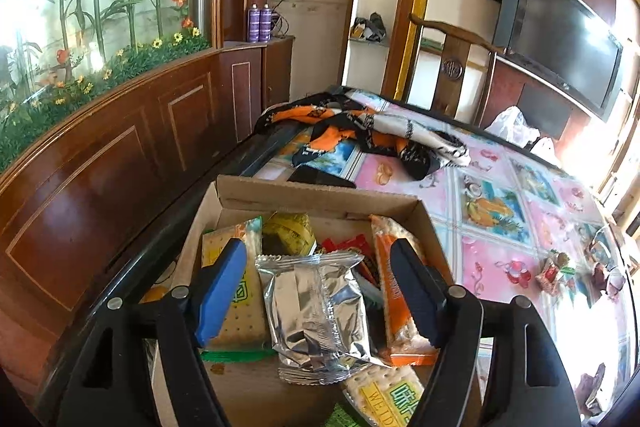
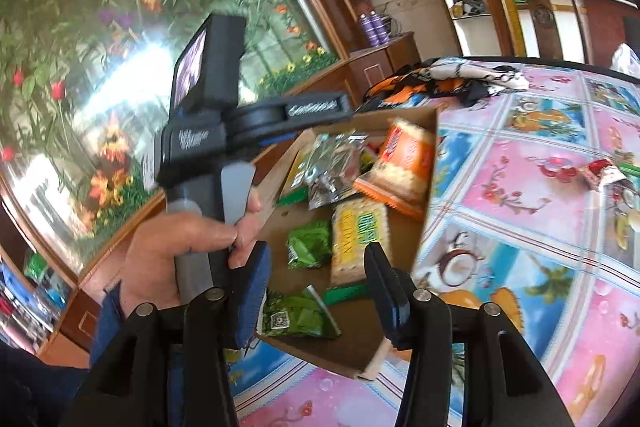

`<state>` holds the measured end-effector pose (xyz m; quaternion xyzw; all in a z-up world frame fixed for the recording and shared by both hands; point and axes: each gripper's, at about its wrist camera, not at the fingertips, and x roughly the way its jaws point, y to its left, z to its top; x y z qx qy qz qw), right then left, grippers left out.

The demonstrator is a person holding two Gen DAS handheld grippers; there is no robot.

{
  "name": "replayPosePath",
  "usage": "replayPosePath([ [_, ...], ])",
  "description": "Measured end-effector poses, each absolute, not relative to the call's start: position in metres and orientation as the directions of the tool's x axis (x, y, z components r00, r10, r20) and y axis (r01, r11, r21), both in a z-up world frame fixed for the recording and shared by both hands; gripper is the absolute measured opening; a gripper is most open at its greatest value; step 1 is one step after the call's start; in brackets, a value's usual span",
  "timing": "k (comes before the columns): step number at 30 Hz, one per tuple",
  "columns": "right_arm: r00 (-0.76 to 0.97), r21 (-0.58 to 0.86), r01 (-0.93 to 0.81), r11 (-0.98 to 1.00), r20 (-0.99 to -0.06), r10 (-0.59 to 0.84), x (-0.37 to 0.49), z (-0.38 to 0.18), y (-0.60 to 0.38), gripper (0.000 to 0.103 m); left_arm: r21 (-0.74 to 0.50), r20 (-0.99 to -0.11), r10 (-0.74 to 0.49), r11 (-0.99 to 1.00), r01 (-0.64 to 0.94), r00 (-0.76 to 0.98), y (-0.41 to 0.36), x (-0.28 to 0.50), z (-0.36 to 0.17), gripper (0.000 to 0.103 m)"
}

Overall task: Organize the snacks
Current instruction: 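Open the right tool to drop the green pack while the left drops the silver pack, then grasp another silver foil pack with the right tool while the left moves to a red candy pack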

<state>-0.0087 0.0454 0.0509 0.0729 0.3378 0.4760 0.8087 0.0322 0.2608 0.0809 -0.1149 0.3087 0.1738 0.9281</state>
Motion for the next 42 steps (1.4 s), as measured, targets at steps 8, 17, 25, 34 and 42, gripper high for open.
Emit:
replayPosePath([
  [8, 0.456, 0.466, -0.621, 0.630, -0.439, 0.774, 0.013, 0.063, -0.035, 0.067, -0.121, -0.560, 0.201, 0.940, -0.320, 0.804, 0.243, 0.026, 0.091, 0.079],
  [17, 0.600, 0.478, -0.433, 0.764, -0.479, 0.640, 0.035, 0.057, -0.151, 0.075, -0.040, -0.516, 0.165, 0.976, -0.216, 0.841, 0.211, 0.025, 0.096, 0.081],
  [25, 0.470, 0.511, -0.358, 0.781, -0.625, 0.624, 0.055, 0.021, -0.210, 0.081, 0.002, -0.491, 0.104, 0.993, -0.119, 0.865, 0.181, 0.021, 0.101, 0.086],
  [34, 0.348, 0.381, -0.505, 0.775, -0.731, 0.586, 0.035, 0.008, -0.189, 0.082, -0.027, -0.547, 0.008, 0.999, -0.027, 0.837, 0.151, 0.022, 0.104, 0.087],
  [42, 0.405, 0.160, -0.588, 0.793, -0.790, 0.460, 0.014, 0.004, -0.172, 0.082, -0.031, -0.657, -0.081, 0.996, 0.081, 0.749, 0.094, 0.043, 0.109, 0.092],
])
